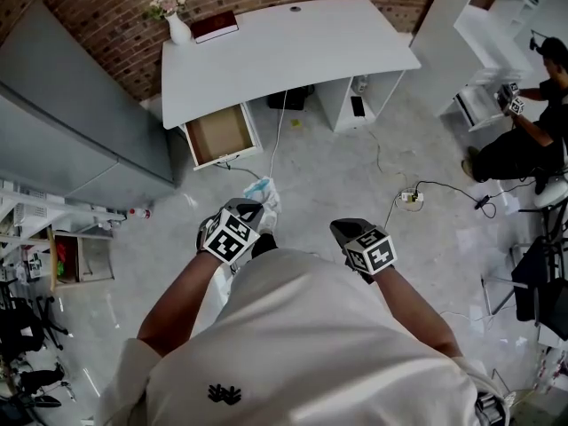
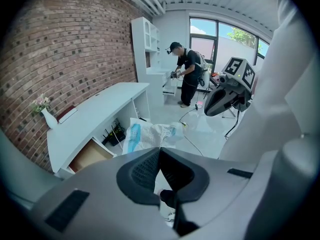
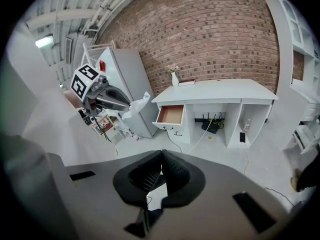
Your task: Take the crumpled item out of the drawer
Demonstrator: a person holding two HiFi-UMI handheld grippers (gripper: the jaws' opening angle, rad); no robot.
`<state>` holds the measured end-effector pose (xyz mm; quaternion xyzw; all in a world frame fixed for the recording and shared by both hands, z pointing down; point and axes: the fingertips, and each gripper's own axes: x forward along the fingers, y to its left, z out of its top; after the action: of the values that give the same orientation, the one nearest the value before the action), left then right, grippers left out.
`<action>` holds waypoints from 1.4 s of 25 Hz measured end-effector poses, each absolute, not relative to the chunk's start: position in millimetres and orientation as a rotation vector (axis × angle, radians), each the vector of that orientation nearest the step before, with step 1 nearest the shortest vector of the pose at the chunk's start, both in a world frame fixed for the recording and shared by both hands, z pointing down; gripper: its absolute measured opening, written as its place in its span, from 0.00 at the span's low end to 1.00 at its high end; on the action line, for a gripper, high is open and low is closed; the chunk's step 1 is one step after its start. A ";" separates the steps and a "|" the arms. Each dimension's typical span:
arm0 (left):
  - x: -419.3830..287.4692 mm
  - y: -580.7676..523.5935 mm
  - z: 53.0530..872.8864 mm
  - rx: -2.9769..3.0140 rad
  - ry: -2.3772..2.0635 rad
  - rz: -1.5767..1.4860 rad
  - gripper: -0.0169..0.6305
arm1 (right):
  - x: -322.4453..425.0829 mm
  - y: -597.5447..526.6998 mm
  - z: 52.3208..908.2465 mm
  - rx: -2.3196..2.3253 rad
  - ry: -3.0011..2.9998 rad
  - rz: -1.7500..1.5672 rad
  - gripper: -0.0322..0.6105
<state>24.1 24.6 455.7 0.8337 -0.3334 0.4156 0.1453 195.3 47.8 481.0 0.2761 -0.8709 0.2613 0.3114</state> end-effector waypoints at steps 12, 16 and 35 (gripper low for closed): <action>27.5 34.2 456.7 2.405 -0.961 1.195 0.06 | 200.0 60.0 487.6 0.738 -2.294 0.700 0.10; 27.3 36.5 457.6 2.406 -0.963 1.200 0.06 | 197.2 64.1 486.8 0.727 -2.306 0.691 0.10; 32.9 50.7 470.3 2.402 -0.924 1.247 0.06 | 200.6 75.1 498.7 0.723 -2.297 0.716 0.10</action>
<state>32.9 50.7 470.3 0.8316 -0.3199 0.4318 0.1404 200.6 75.1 498.7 0.2735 -0.8694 0.2711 0.3095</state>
